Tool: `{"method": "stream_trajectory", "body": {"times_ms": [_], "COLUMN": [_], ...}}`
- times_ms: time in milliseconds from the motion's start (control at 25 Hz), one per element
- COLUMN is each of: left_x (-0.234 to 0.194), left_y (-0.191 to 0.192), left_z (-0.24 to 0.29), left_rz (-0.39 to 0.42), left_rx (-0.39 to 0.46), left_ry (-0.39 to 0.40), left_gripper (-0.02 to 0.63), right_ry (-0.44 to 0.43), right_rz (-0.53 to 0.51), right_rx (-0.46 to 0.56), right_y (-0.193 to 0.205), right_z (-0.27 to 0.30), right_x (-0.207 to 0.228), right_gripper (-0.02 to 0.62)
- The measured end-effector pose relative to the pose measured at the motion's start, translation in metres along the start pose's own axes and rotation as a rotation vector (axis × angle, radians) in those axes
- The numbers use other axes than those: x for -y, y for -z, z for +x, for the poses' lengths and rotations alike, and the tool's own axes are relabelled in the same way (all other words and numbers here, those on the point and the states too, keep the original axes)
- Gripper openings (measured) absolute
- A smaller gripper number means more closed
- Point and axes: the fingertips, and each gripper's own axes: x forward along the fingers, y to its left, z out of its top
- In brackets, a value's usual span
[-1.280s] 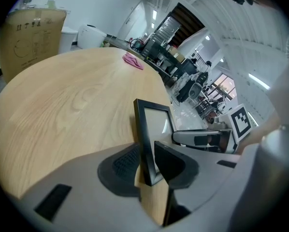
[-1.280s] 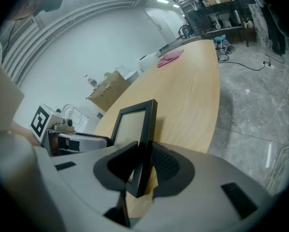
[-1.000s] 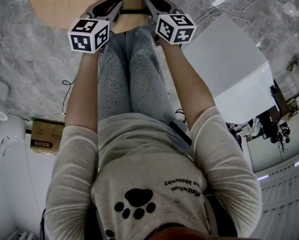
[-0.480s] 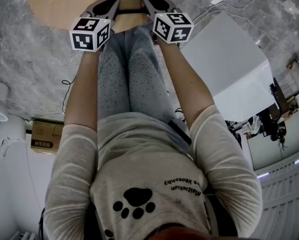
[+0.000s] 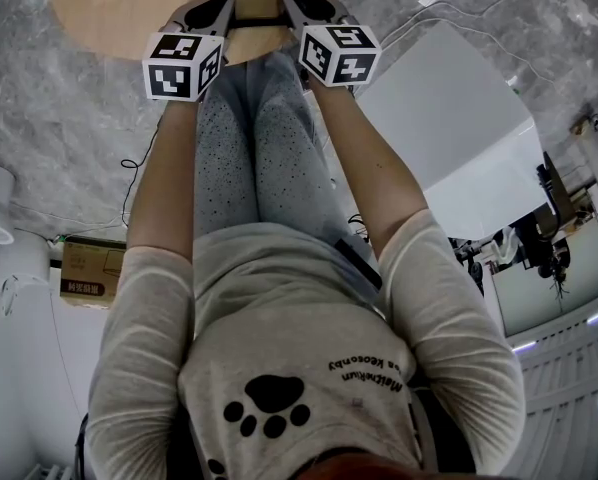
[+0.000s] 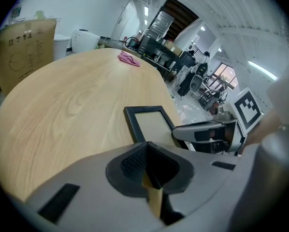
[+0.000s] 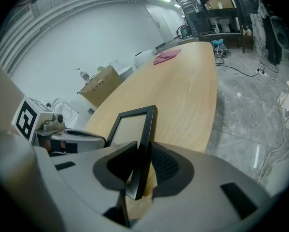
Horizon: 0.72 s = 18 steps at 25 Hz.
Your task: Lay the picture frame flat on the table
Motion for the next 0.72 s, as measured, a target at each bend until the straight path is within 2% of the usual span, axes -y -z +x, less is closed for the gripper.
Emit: {"method": "stream_trajectory", "body": {"times_ms": [200, 440, 600, 720], "left_x": [0.002, 0.001, -0.001, -0.001], "left_y": [0.0, 0.002, 0.003, 0.002], "left_z": [0.0, 0.0, 0.0, -0.001], "left_rz": [0.041, 0.049, 0.043, 0.029], "left_rx": [-0.019, -0.023, -0.021, -0.007], "left_ry": [-0.024, -0.04, -0.054, -0.067], "left_gripper": [0.009, 0.009, 0.009, 0.009], "right_ry": [0.037, 0.08, 0.079, 0.065], "right_rz": [-0.041, -0.071, -0.101, -0.121], "right_rx": [-0.037, -0.064, -0.09, -0.106], "right_y": [0.0, 0.0, 0.003, 0.006], "right_z": [-0.001, -0.008, -0.014, -0.014], "right_x": [0.0, -0.002, -0.008, -0.013], "right_gripper": [0.098, 0.092, 0.034, 0.017]}}
